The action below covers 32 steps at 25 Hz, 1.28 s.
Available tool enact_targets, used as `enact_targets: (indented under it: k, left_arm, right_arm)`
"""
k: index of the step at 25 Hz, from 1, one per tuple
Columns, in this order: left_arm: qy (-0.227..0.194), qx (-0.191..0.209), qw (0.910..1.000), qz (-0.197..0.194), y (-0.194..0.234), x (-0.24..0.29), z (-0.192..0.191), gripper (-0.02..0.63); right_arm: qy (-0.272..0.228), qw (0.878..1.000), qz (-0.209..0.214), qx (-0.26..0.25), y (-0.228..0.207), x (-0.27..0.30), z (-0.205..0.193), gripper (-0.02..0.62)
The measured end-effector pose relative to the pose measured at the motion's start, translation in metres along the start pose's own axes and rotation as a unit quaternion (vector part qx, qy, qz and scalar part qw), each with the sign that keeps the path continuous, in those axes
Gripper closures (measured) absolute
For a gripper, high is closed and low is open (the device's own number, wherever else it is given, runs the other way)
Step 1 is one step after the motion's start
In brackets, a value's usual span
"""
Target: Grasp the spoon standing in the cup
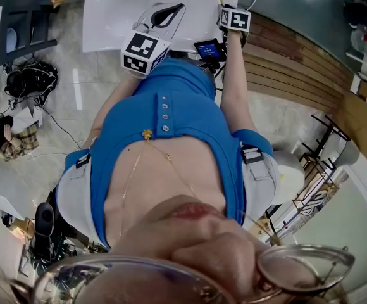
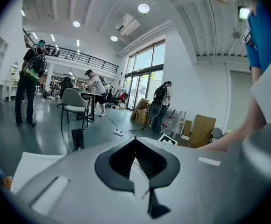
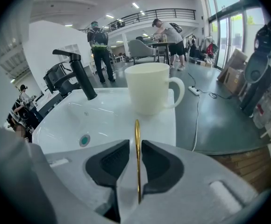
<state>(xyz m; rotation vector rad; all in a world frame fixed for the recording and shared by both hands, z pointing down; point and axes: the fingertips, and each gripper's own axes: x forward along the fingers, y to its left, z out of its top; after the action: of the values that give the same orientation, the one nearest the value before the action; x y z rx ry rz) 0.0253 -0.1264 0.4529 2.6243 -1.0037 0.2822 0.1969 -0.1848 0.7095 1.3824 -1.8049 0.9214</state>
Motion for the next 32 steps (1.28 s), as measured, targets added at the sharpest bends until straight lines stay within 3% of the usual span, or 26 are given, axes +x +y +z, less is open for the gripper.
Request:
enact_targets:
  k: [16, 32]
  left_arm:
    - [-0.005, -0.001, 0.9999, 0.009, 0.003, -0.009, 0.001, 0.606]
    - [-0.002, 0.000, 1.0000, 0.003, -0.001, -0.006, -0.001, 0.606]
  right_arm:
    - [0.000, 0.999, -0.015, -0.035, 0.006, -0.001, 0.000, 0.512]
    - [-0.001, 0.995, 0.008, -0.104, 0.017, -0.020, 0.007, 0.506]
